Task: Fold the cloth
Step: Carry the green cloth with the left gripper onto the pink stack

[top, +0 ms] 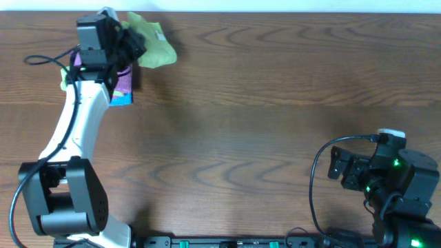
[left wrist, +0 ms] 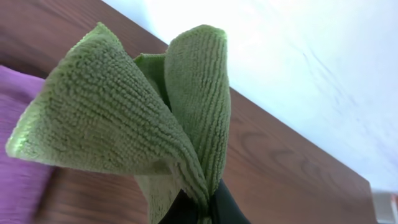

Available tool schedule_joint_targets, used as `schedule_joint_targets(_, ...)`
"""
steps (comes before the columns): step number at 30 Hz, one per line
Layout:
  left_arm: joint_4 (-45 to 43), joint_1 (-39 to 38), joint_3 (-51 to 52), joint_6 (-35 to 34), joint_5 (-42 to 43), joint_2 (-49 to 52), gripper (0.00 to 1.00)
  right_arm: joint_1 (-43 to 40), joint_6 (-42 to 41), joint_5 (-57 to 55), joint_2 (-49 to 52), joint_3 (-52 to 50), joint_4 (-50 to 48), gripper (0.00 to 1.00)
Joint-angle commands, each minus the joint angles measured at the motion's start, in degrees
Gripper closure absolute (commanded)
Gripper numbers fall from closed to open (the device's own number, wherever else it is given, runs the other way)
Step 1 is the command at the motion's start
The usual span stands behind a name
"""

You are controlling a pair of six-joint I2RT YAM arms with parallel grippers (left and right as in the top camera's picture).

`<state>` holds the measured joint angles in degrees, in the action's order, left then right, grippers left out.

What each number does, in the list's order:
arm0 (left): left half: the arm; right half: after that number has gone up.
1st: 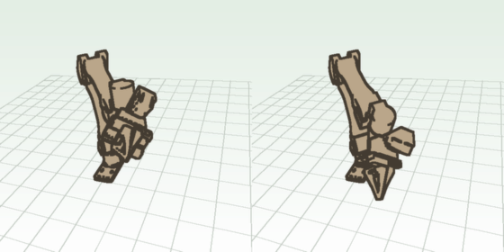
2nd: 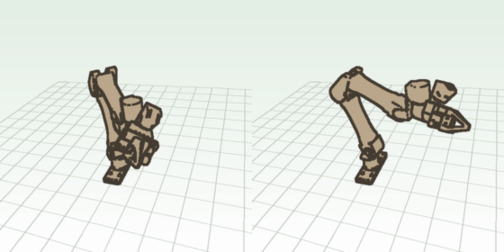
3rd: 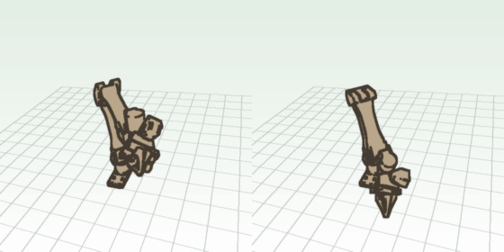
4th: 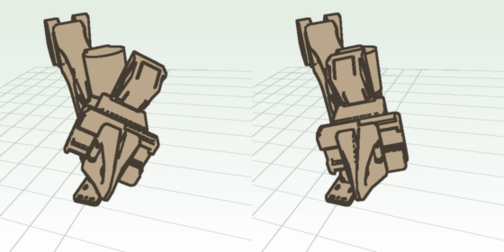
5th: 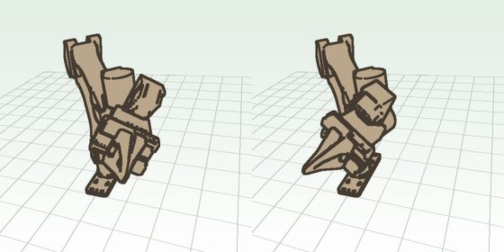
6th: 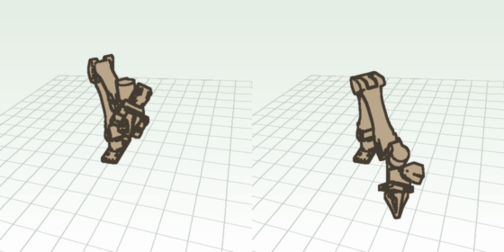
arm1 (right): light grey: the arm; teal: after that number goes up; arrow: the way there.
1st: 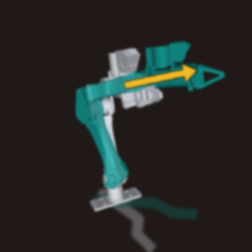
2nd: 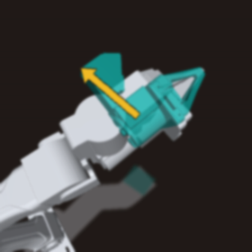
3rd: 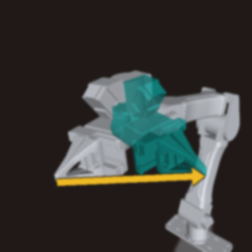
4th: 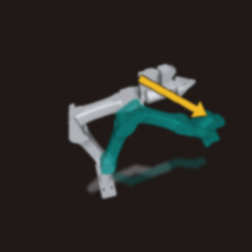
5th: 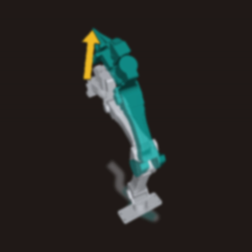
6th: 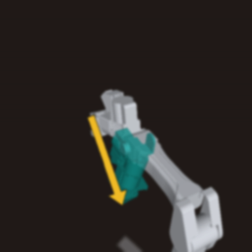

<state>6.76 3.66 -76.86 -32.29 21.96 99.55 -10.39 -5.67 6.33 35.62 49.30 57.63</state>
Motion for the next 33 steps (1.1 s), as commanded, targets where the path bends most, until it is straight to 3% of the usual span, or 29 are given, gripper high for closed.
schedule_joint_targets(1,0.11,2.10,-1.75,1.97,-1.33,-0.98,0.94,-0.46,-0.70,-0.52,0.00,-0.24,0.02,0.01)
schedule_joint_targets(33,3.32,13.31,-1.75,4.90,-1.62,-0.98,0.94,-0.46,-0.70,-0.52,0.00,-0.24,0.02,0.01)
